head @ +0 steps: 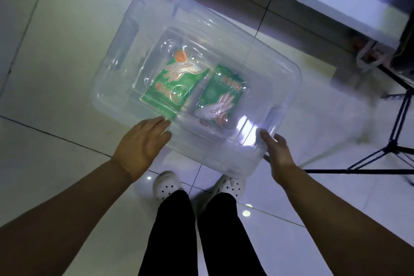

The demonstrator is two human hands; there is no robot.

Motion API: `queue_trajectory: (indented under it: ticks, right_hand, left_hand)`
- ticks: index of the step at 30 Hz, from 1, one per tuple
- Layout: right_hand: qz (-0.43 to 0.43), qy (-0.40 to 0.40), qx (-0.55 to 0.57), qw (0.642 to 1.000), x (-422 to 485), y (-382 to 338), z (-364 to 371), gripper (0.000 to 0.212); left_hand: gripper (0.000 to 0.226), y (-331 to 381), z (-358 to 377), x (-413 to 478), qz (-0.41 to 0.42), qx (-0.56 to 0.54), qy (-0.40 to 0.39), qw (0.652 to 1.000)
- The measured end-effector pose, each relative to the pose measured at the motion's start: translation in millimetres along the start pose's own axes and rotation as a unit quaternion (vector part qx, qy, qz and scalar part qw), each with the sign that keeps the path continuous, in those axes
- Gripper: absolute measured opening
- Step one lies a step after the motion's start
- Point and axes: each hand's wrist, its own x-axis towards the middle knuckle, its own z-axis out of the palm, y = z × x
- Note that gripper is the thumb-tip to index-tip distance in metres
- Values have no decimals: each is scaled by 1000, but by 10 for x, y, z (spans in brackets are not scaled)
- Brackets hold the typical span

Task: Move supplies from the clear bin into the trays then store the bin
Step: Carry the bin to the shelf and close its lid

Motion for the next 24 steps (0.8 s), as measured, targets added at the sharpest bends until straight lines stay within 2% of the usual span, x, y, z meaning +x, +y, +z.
queue_trajectory:
  ticks: [3, 7, 11, 16, 20, 24]
  right_hand:
    - [54, -42, 96, 993, 75, -83, 14, 61]
    - [37, 15, 103, 994, 139, -173, 3, 62]
    - [-16, 59, 61, 996, 204, -385, -134, 54]
    - [-67, 94, -21, 993, 331, -575, -279, 56]
    - [-97, 94, -27, 991, 377, -554, -284, 44]
    - [-159, 151, -85, 972, 376, -516, -208, 28]
  left_hand:
    - [33, 37, 105, -41, 20, 14, 1, 1000]
    - [23, 116, 73, 6, -34, 2, -14, 999]
    - [45, 210, 28, 186, -53, -5, -37, 998]
    - [85, 247, 58, 465, -85, 48, -137, 986]
    - [93, 193, 139, 585, -97, 32, -208, 973]
    - [93, 187, 128, 616, -100, 24, -233, 967]
